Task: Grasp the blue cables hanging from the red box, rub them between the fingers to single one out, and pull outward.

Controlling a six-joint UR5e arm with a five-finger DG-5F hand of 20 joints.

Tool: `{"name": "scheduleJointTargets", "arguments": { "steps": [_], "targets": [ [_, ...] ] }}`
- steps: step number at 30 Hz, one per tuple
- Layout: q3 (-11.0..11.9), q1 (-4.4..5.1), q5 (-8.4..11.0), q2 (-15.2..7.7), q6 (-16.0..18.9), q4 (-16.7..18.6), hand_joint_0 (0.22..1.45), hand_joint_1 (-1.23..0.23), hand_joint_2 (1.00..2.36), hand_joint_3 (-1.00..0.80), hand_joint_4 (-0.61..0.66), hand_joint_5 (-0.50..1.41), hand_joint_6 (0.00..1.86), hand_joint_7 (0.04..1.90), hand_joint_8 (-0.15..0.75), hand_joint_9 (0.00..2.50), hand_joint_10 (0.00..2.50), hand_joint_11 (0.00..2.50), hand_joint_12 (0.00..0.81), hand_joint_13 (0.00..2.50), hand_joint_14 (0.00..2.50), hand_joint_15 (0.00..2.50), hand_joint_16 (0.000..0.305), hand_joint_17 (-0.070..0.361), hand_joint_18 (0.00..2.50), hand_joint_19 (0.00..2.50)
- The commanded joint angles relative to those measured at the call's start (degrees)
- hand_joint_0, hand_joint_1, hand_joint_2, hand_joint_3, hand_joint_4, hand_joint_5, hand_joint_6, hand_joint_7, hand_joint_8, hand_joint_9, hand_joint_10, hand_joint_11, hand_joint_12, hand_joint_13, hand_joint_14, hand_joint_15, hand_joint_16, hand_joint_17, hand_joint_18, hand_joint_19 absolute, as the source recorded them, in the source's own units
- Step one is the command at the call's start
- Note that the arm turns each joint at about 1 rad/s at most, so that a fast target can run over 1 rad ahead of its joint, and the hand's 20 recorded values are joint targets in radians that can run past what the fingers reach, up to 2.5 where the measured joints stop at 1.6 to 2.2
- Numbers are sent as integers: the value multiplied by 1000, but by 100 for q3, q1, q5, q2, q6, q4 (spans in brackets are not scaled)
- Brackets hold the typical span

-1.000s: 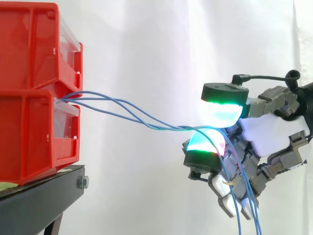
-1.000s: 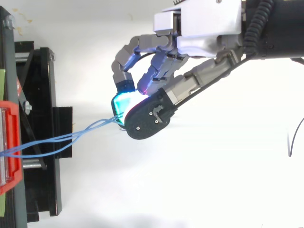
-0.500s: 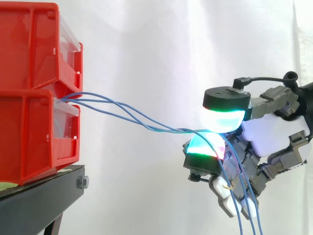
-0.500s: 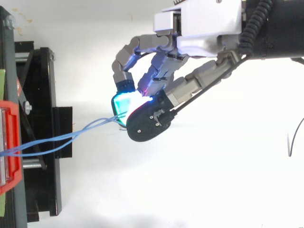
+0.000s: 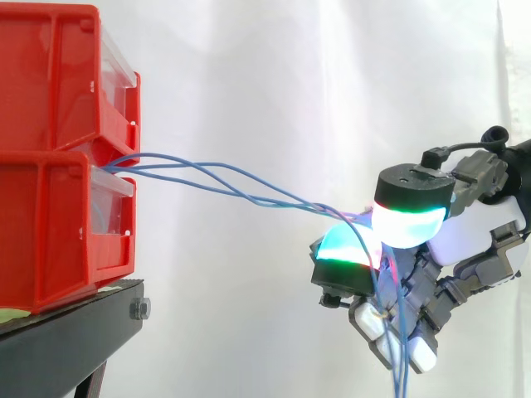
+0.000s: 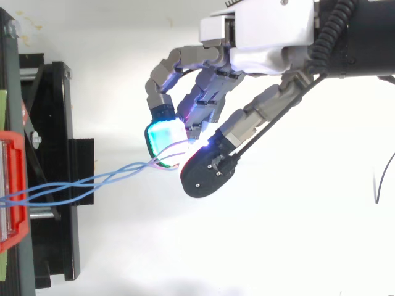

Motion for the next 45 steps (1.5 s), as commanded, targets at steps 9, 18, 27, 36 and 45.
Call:
{"name": "scheduleJointTargets", "arguments": {
  "steps": [9,18,27,36,45],
  "targets": [
    [0,3,0,0,4,0,478,-746,1000,-500,68,-146,850,1077,244,846,13,435,395,745,20,542,53,120,662,571],
    [0,-5,0,0,4,0,577,-750,1009,-373,37,-139,843,1119,228,852,17,441,370,736,22,557,48,108,617,595],
    [0,-5,0,-9,4,0,646,-924,1011,-350,38,-158,862,1088,217,783,16,439,367,713,21,539,48,108,625,551],
    [0,-5,0,0,4,0,694,-973,1000,-500,42,-167,869,1052,203,743,13,427,364,707,19,525,47,106,636,520],
    [0,3,0,0,-5,0,499,-763,1000,-500,59,-146,853,1050,231,830,13,429,386,743,19,542,51,115,662,559]
  ]
}}
